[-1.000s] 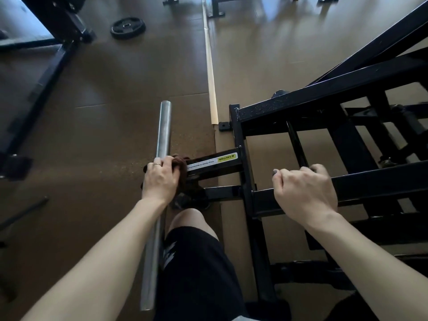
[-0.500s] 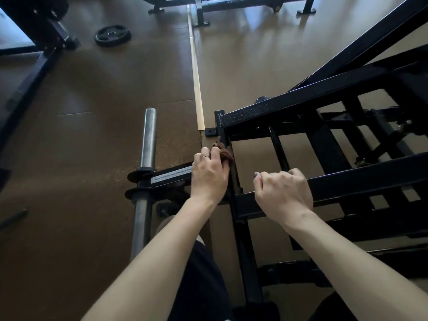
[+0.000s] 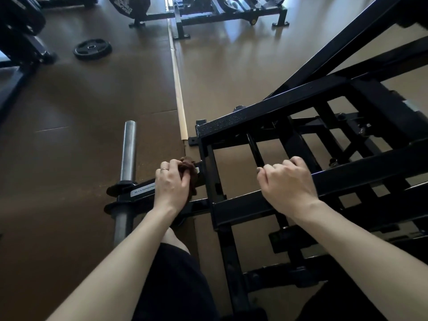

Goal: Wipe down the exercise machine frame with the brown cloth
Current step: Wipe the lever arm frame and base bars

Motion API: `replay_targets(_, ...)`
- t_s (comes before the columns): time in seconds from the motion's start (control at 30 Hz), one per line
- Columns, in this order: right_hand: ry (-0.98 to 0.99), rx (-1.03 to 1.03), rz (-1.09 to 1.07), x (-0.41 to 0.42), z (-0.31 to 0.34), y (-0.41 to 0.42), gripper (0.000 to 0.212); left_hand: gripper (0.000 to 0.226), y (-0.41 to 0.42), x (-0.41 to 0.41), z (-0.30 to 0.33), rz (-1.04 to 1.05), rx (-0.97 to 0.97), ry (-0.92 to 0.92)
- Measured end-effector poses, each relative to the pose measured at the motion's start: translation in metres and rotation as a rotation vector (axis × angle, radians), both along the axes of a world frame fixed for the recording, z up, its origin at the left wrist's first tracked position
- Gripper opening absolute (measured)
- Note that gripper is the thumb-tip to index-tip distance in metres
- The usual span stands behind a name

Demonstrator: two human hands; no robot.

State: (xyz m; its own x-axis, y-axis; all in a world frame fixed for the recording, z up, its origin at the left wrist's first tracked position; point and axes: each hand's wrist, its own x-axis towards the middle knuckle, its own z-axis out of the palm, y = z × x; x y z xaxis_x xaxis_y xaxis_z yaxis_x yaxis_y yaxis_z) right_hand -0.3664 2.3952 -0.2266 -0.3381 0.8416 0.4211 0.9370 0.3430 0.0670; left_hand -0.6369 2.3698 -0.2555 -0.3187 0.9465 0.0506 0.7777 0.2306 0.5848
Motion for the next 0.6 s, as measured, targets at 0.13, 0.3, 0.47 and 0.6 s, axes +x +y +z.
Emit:
replay_targets(0.13,0.047,0.084,0.063,0.000,-0.013,-0.001,0.051,0.024,0.004,0.031,0.006,-0.053,0.055,0.038)
replay_targets(0.3,0.031,0.080,0.056,0.002,-0.016,0.001,0.052,0.021,0.001,0.027,0.006,-0.095,0.060,0.017)
replay_targets(0.47,0.036,0.055,0.046,0.001,-0.008,-0.002,0.049,0.022,-0.001,0.032,0.015,-0.079,0.009,0.038)
replay_targets(0.6,0.044,0.006,0.043,-0.001,-0.003,-0.004,0.049,0.016,-0.018,0.049,0.023,-0.099,0.012,0.039)
